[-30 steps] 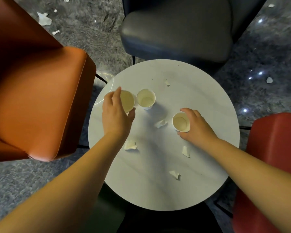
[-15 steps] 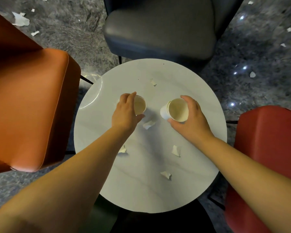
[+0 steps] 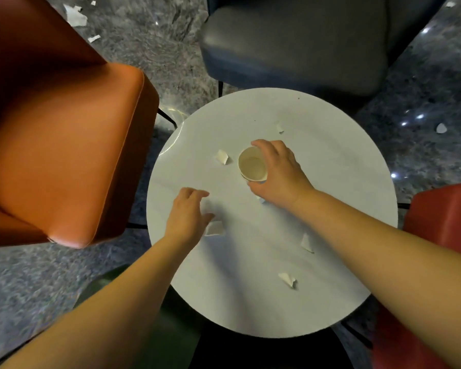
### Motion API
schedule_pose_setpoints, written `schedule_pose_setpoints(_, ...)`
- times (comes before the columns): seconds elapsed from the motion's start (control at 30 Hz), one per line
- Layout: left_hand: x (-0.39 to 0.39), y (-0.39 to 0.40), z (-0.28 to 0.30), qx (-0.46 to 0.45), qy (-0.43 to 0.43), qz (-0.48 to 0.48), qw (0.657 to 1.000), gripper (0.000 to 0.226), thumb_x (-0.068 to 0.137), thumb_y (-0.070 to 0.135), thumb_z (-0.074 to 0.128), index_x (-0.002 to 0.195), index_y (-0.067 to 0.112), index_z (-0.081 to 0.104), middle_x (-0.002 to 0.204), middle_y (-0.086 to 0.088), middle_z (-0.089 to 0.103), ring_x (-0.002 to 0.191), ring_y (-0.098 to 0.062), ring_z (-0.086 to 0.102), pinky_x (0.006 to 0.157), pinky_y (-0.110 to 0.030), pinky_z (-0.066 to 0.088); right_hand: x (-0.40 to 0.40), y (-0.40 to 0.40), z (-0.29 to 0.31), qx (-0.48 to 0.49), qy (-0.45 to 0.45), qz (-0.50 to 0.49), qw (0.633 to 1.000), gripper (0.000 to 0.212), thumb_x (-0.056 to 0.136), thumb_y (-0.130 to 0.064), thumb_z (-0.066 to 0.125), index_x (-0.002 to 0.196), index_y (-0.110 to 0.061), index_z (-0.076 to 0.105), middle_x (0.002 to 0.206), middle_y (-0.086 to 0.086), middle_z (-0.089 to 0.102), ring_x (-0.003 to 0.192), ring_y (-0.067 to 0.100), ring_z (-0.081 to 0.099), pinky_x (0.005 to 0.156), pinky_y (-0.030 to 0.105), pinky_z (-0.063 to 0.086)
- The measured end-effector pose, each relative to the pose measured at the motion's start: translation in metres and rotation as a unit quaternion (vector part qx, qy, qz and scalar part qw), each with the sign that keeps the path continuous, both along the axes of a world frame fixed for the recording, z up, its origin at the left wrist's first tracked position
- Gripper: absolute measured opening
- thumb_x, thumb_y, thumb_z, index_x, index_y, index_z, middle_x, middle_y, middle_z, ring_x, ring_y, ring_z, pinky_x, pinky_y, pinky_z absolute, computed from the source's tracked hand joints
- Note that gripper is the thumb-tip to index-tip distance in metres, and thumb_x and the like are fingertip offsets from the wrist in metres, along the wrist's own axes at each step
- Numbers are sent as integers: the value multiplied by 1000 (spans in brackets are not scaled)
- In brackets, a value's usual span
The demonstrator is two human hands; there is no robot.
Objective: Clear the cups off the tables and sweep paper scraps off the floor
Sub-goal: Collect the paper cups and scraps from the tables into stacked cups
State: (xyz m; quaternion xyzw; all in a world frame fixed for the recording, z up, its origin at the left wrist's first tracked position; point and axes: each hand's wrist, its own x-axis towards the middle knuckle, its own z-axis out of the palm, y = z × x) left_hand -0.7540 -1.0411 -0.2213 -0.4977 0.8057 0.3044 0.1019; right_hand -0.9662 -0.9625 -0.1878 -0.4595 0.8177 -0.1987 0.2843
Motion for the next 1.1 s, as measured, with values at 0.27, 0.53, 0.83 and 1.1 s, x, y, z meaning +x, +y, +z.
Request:
schedule_pose_setpoints(0.27,20,27,-23,39,-40,-43,998,38,85,33,74,116,18,59,119,-2,47,103,-24,52,81,-30,46,3,4,-30,9,-35,-2,999,88,70,-29,83,142,-28,33,143,1,36,122,25,47,95,30,41)
schedule_pose_setpoints(0.53,8,30,-13,40,2,56,998,10,94,27,61,97,18,64,98,-1,60,76,-16,50,65,-26,37,12,30,-24,-26,-59,-36,997,83,73,-22,80,142,-27,35,139,0,38,117,20,49,88,20,37)
schedule_pose_setpoints(0.83,-69,43,59,-4,305,135,943,19,87,16,68,80,33,62,81,16,60,81,2,56,68,-4,40,6,62,-10,-22,-83,-47,995,95,63,-36,87,141,-31,32,139,-4,40,122,18,46,90,22,36)
schedule_pose_setpoints(1.1,-90,51,61,39,318,91,943,17,92,14,65,106,18,73,91,6,68,74,-7,66,77,-26,55,-9,88,4,-27,-70,-80,994,95,60,-41,88,138,-30,35,137,-3,43,121,18,47,91,23,40)
